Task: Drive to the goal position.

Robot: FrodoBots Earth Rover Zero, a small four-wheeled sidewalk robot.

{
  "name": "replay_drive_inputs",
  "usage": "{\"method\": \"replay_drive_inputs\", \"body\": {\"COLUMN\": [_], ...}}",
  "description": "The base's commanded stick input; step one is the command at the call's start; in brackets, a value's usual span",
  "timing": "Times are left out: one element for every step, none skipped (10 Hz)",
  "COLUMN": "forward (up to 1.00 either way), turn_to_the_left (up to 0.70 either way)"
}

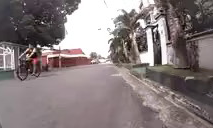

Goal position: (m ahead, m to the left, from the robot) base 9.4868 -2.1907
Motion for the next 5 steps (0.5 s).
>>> {"method": "replay_drive_inputs", "body": {"forward": [1.0, 1.0, 1.0, 1.0, 1.0], "turn_to_the_left": [0.0, 0.0, 0.0, 0.0, 0.0]}}
